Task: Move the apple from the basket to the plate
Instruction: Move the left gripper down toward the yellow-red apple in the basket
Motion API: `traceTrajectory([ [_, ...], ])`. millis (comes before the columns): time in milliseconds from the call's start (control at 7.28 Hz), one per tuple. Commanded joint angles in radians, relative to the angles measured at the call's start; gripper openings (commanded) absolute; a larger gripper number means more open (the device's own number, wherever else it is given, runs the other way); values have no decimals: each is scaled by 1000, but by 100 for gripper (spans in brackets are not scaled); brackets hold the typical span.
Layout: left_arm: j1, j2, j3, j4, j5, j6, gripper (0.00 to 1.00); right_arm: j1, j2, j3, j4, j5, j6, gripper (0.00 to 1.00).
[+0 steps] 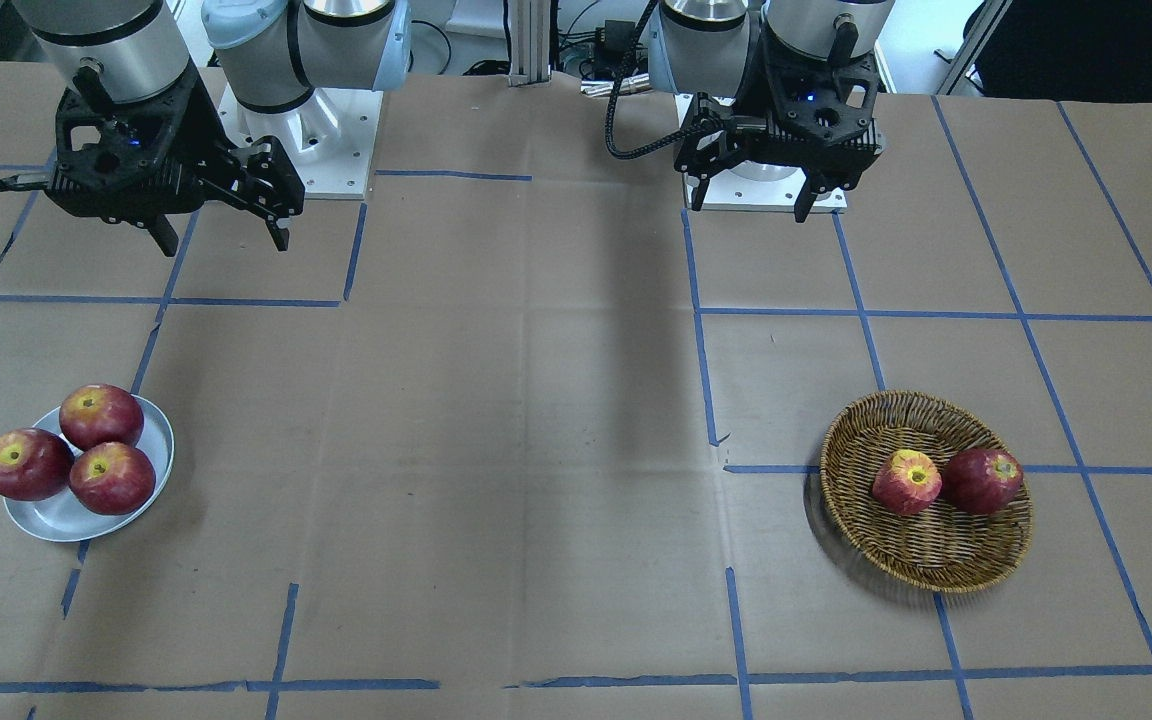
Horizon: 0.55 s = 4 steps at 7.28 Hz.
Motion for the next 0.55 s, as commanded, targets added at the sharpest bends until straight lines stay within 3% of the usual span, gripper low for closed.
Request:
traceTrajectory([
  [0, 4, 2, 25, 3, 2, 6, 99, -1, 2, -1, 1, 0, 0, 100],
  [412, 42, -4, -1, 5, 0, 11, 100, -1, 3, -1, 1, -2, -2, 100],
])
